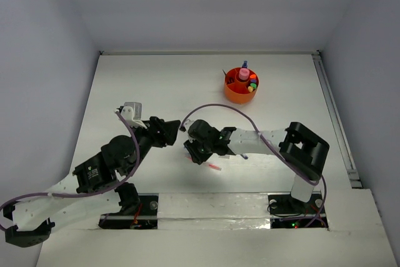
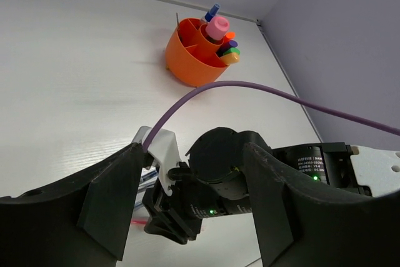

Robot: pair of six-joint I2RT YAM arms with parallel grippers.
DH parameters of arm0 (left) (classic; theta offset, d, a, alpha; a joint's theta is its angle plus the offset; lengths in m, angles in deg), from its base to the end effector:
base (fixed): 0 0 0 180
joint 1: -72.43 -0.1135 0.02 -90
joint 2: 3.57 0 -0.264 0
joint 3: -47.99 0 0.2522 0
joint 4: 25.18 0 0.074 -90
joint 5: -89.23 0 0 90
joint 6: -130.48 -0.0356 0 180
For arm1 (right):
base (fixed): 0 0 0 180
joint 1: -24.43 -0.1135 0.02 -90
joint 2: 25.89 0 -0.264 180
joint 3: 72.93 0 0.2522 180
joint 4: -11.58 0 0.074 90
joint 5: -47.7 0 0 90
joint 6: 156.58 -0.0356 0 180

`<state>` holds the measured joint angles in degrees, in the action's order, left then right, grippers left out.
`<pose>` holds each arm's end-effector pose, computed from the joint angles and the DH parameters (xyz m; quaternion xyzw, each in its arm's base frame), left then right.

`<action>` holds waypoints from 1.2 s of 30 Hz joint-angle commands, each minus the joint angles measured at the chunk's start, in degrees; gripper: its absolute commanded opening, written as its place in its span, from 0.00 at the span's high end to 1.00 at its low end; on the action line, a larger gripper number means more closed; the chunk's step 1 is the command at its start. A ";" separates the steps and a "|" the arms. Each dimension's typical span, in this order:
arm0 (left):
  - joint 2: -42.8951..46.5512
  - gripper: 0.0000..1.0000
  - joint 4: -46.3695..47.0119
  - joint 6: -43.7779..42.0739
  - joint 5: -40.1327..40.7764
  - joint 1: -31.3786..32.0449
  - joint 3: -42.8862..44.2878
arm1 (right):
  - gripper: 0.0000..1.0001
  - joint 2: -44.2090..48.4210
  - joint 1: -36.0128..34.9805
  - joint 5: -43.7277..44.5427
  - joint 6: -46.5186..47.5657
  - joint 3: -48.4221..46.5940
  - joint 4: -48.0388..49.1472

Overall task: Sort the stationery into containers
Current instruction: Pick up the pen from the center of the board.

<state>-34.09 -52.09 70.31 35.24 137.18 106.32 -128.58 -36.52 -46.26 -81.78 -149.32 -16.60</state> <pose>0.0694 -0.0982 0.3668 -0.0099 0.7025 -0.3509 0.6190 0.1764 0.3226 0.1702 -0.3797 0.8728 0.2139 0.2197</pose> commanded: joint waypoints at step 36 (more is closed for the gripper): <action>-1.03 0.44 7.33 2.08 -0.14 -0.24 -4.58 | 1.00 17.68 -2.70 32.53 0.09 2.06 15.80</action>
<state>-34.13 -49.77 71.22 35.90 137.18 103.24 -116.56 -43.27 -21.24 -80.53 -149.43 -11.40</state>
